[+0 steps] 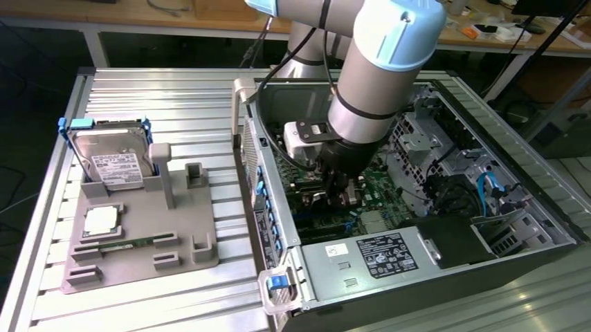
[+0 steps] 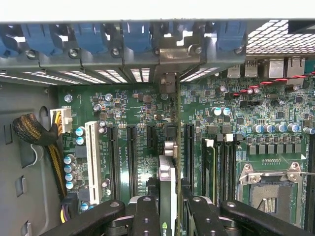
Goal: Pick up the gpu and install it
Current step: 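Insert the gpu into the slot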
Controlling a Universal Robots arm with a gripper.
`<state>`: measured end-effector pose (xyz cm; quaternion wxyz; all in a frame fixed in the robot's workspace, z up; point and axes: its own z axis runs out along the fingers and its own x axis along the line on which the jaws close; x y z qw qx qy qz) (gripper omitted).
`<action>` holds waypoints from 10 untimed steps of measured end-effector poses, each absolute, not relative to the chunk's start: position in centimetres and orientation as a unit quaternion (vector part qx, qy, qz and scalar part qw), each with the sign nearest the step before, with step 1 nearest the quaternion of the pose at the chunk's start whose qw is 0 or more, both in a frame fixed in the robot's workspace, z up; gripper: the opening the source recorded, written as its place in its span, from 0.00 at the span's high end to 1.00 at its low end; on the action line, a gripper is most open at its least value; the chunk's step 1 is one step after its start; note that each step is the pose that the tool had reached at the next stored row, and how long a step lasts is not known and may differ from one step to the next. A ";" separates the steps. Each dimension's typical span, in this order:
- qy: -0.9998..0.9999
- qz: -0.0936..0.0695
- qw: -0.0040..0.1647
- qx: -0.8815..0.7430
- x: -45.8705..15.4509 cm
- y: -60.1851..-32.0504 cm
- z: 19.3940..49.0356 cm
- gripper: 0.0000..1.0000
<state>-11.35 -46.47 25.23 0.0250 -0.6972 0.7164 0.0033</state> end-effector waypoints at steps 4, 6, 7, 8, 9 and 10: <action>0.716 0.003 0.026 -0.697 -11.3 -46.5 25.4 0.73; 0.716 0.003 0.026 -0.697 -11.3 -46.4 25.5 0.73; 0.716 0.003 0.026 -0.697 -11.3 -46.4 25.6 0.73; 0.716 0.002 0.025 -0.697 -11.3 -46.5 25.7 0.73; 0.716 0.002 0.025 -0.697 -11.3 -46.4 25.8 0.73; 0.716 0.002 0.025 -0.697 -11.4 -46.4 25.8 0.73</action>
